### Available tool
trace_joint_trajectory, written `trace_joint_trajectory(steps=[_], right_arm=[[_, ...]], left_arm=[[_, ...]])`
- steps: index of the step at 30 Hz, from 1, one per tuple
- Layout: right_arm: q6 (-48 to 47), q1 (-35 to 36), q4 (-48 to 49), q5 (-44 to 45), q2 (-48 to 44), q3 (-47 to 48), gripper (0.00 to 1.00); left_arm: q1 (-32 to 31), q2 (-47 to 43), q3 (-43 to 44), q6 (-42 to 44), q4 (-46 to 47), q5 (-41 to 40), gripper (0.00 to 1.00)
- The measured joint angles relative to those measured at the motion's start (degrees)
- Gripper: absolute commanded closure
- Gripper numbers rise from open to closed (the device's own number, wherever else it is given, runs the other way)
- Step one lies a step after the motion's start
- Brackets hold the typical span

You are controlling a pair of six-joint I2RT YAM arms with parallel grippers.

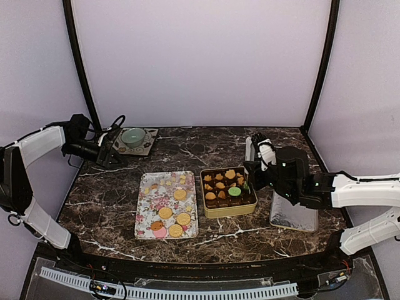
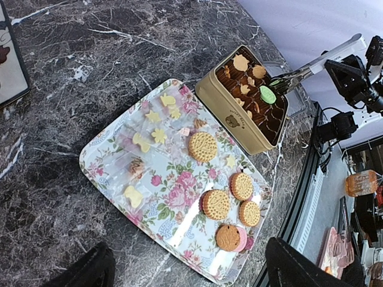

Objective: Pack the cookies
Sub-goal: Place the fake cookies in the empty pocket of the box.

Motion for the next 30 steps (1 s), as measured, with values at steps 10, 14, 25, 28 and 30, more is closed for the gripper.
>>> trace_joint_trajectory(steps=[10,14,25,28,30], right_arm=[[-0.8,-0.2,0.4,0.3,-0.1,0.0,0.64],[-1.9,-0.2,0.3,0.5,-1.0,0.1,0.64],[-3.5,-0.2,-1.1,0.1,-2.9,2.5,0.70],[-3.5,-0.2,-1.6,-0.2,-2.6,2.5,0.70],[-3.5,-0.2,-2.1,-0.2,-2.4,2.5,0.71]], left_arm=[[0.0,0.0,0.0,0.4,0.0,0.4,0.10],[0.0,0.0,0.0,0.4,-0.2,0.5,0.11],[0.0,0.0,0.0,0.7,-0.8,0.5,0.11],[0.0,0.0,0.0,0.8,-1.0,0.5,0.11],[0.0,0.0,0.0,0.8,-1.1,0.5,0.11]])
